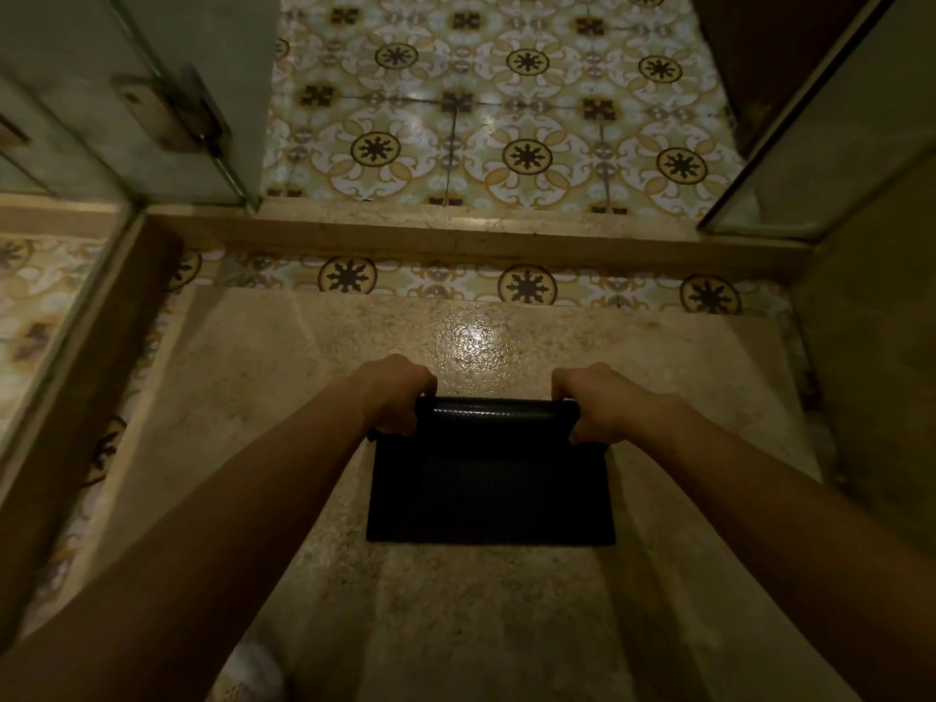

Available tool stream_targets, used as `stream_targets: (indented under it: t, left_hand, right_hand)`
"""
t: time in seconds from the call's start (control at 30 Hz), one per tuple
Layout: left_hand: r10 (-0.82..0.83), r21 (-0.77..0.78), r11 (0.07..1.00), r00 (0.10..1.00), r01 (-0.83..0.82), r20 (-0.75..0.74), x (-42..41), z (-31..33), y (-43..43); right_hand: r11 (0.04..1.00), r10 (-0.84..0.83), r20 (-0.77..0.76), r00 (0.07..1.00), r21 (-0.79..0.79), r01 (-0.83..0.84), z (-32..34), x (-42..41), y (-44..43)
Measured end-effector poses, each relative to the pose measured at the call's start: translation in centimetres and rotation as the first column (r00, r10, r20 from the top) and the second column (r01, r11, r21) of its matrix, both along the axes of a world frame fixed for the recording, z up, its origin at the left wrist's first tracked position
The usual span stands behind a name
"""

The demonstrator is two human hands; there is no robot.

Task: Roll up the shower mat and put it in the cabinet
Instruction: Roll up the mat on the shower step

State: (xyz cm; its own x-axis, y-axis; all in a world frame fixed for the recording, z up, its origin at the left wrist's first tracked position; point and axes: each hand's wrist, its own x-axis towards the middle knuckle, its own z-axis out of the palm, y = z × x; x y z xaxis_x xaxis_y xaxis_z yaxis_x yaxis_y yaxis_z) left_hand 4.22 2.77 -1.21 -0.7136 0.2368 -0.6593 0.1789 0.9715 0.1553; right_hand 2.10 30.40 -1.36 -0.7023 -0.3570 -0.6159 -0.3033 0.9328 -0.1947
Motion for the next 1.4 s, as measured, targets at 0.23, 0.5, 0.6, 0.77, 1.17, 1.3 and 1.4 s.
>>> stream_targets:
  t: [0.23,0.5,0.6,0.77,1.17,1.3,1.4]
  left_hand:
    - [-0.161,-0.092,0.985,0.97,0.146,-0.183,0.3,-0.1,0.0]
    - [-0.086,-0.049,0.996,0.934,0.074,-0.347,-1.0,-1.0,-0.4]
    - [-0.083,-0.02,0.996,0.881,0.082,-0.465,-1.1,-1.4,-0.4]
    - [0.009,0.045,0.999,0.854,0.016,-0.519,-0.8,-1.7,0.2]
    - [0.057,0.1,0.995,0.943,-0.025,-0.329,-1.9,-0.4,-0.2]
    - [-0.016,0.021,0.999,0.94,0.025,-0.34,-1.4,-0.1,0.4]
    - [0.08,0.063,0.996,0.983,-0.07,-0.162,-2.5,0.9,-0.2]
  right_hand:
    - [0.993,0.116,-0.017,0.993,0.029,-0.116,0.0,-0.6,-0.2]
    - [0.988,0.15,-0.193,0.97,0.072,-0.139,0.5,-1.7,-0.5]
    - [0.988,0.15,-0.315,0.937,0.08,-0.132,0.4,-2.7,-0.5]
    - [0.992,0.126,-0.371,0.92,0.071,-0.107,0.0,-3.2,-1.2]
    - [0.982,0.183,-0.34,0.923,0.108,-0.155,0.2,-3.4,-1.2]
    - [0.979,0.201,-0.296,0.934,0.085,-0.183,0.4,-3.0,-0.6]
    - [0.983,0.182,-0.237,0.954,0.07,-0.17,1.0,-3.1,-0.3]
